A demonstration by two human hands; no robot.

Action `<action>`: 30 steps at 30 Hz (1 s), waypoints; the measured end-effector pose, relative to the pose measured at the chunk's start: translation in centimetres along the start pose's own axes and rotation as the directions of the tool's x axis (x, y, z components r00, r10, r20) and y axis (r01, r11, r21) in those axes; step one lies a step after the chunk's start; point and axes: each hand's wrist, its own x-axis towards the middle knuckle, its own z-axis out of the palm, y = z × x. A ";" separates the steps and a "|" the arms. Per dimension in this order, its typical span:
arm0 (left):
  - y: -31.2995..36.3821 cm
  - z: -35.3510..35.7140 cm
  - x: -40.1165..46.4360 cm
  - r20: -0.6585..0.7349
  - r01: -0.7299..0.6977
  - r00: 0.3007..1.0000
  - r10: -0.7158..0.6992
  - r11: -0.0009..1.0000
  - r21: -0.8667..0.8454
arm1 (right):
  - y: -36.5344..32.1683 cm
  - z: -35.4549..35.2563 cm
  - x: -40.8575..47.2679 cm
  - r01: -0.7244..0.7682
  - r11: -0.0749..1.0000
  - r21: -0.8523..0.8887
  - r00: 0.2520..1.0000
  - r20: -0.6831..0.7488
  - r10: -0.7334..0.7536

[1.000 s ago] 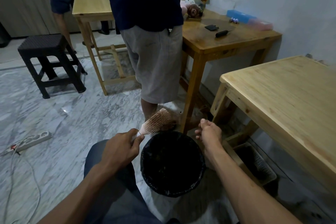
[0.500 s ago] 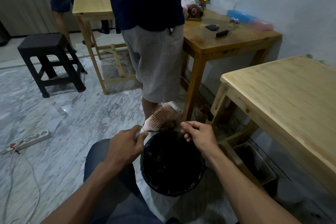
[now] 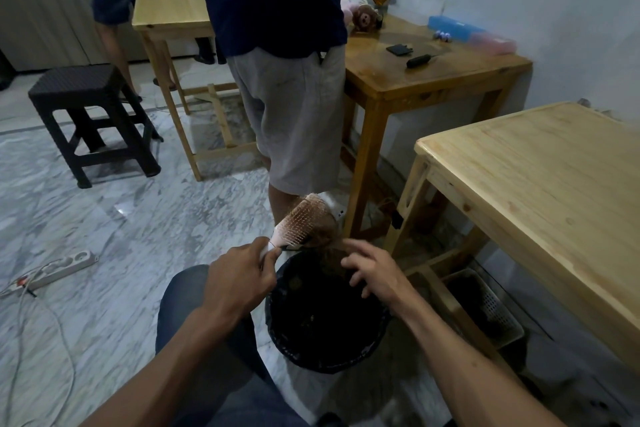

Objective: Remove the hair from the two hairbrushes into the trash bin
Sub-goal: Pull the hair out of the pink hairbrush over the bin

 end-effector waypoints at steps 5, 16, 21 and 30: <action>0.3 0.2 -0.2 0.007 -0.076 0.997 0.076 0.995 0.068 | -2.3 0.1 0.5 0.113 0.985 0.130 0.987 -0.125 -0.097; 0.8 0.3 -0.4 0.045 0.059 0.997 -0.061 0.997 0.039 | -0.3 1.1 0.4 0.091 0.970 0.225 0.949 -0.315 -0.016; 1.4 0.5 0.1 0.035 0.147 0.988 -0.148 0.989 0.023 | 0.3 0.9 -0.2 0.098 0.975 0.199 0.945 -0.326 -0.029; 1.8 0.6 -0.3 0.038 0.102 0.994 -0.104 0.994 0.038 | 2.1 0.1 -0.6 -0.009 0.989 0.147 0.986 -0.164 0.034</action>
